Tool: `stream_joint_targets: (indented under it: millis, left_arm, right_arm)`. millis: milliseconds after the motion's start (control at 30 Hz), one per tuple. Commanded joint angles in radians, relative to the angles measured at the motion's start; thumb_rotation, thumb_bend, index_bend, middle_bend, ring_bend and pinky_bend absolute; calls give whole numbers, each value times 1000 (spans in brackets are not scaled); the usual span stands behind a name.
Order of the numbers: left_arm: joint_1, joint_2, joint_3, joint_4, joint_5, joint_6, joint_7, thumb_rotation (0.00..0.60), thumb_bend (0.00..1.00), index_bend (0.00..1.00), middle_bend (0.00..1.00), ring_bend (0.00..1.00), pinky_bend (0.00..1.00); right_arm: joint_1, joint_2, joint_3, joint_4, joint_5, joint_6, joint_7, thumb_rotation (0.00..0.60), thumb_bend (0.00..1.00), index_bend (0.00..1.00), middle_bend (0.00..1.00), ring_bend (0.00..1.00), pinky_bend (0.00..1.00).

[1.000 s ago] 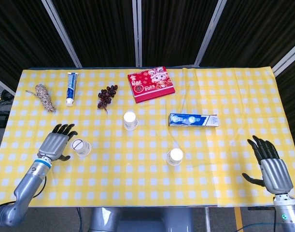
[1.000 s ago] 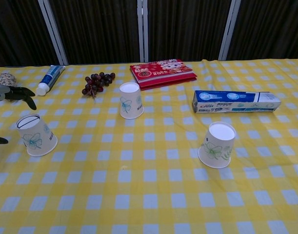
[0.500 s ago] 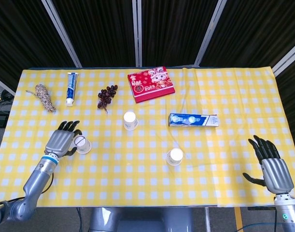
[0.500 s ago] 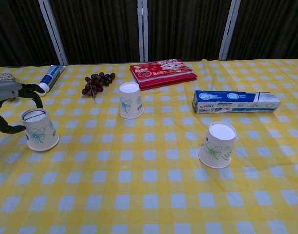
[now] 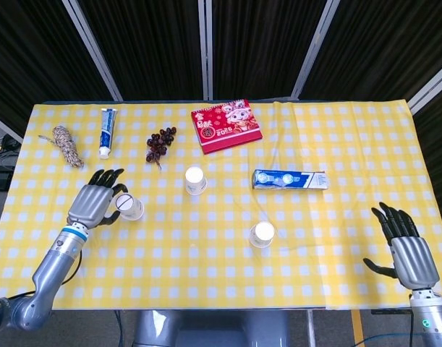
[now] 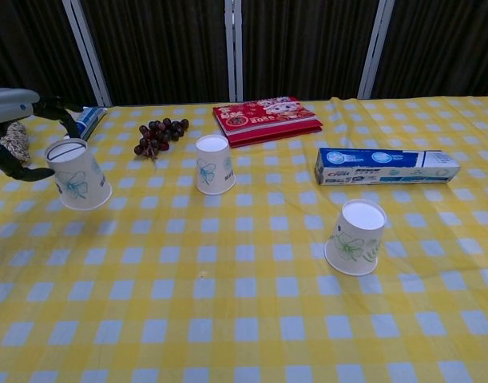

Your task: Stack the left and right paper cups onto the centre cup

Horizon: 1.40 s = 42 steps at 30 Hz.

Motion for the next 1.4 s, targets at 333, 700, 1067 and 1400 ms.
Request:
stream_joint_targets:
  millis: [333,700,1067,1400]
  left_arm:
    - [-182,-86,-111,77,-100,-94,24,600,400,357,0,0,21]
    - [-317,-273,-182,263,-151,-127,-41,600,400,360,0,0,21]
    - [-381,-323,-170,386,-136,-160,-76,600,399,361,0,0,16]
    - [-414,-330,-134,429,-165,-208,-72,600,390,269,0,0,0]
  right_arm:
    - [16,-4,26,42,80,-64,45,600,23,47,0,0,0]
    - [24,-4,51,78,146,-108,90,600,23,46,0,0,0]
    - [29,-9,56,87,165,-130,92,600,23,46,0,0,0]
    - [28,-10,72,92,186,-131,94,600,23,45,0,0,0]
